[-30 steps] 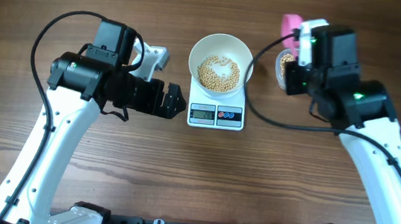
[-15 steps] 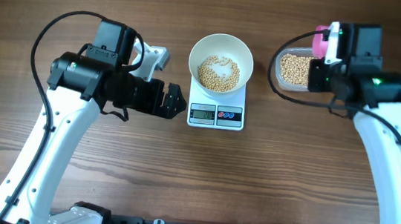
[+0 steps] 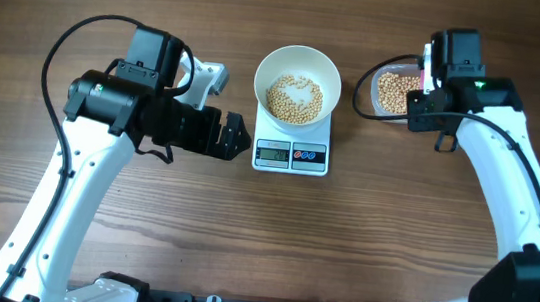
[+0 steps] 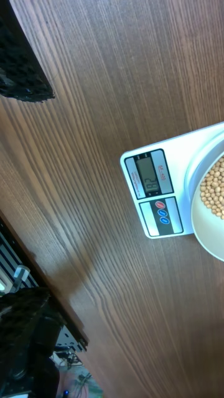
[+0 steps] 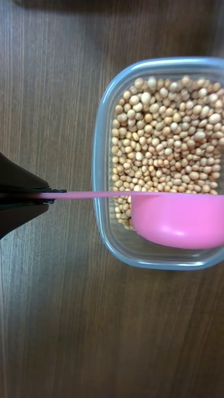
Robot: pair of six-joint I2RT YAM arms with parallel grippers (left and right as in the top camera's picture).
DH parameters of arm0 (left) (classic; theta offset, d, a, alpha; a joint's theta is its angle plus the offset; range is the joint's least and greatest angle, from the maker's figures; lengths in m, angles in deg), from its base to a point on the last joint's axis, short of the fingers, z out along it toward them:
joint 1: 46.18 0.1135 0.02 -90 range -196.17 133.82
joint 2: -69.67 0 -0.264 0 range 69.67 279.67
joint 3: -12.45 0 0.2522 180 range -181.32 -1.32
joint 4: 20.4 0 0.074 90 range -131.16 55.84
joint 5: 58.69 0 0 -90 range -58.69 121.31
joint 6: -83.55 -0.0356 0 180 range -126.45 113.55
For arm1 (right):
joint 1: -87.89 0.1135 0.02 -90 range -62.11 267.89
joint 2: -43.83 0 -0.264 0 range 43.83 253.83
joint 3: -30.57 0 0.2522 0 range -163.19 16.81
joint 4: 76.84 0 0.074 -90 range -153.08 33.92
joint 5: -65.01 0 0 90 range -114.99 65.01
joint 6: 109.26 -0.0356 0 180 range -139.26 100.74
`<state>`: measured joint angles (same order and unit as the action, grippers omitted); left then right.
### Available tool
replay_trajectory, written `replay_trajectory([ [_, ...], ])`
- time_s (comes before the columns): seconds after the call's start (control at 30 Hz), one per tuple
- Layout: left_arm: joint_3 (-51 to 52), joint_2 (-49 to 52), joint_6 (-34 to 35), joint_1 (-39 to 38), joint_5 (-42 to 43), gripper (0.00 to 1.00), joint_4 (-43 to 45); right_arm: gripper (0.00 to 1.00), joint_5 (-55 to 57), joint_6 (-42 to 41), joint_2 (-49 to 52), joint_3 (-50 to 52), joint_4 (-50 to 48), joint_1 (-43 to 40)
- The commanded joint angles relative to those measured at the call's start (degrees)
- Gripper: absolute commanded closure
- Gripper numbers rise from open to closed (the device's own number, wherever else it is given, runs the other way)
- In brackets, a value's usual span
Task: Scoop item into bowl and weigh 150g on scale
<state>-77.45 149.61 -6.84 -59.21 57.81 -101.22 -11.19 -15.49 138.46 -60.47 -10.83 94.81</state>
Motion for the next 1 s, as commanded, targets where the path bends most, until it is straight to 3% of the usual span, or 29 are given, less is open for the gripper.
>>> replay_trajectory([
  [0.0, 0.0, 0.5, -0.9, -0.2, 0.9, 0.0, 0.2, 0.96, 1.7, 0.7, 1.9, 0.1, -0.3, -0.2],
  [0.2, 0.0, 0.5, -0.9, -0.2, 0.9, 0.0, 0.2, 0.95, 0.6, 0.7, 5.8, 0.2, -0.5, -0.1],
  [0.47, 0.0, 0.5, -0.9, -0.2, 0.9, 0.0, 0.2, 0.96, -16.5, 0.2, 7.1, 0.2, -0.6, -0.2],
  [0.97, 0.0, 0.5, -0.9, -0.2, 0.9, 0.0, 0.2, 0.96, -28.0, -10.3, 7.1, 0.2, -0.5, -0.8],
])
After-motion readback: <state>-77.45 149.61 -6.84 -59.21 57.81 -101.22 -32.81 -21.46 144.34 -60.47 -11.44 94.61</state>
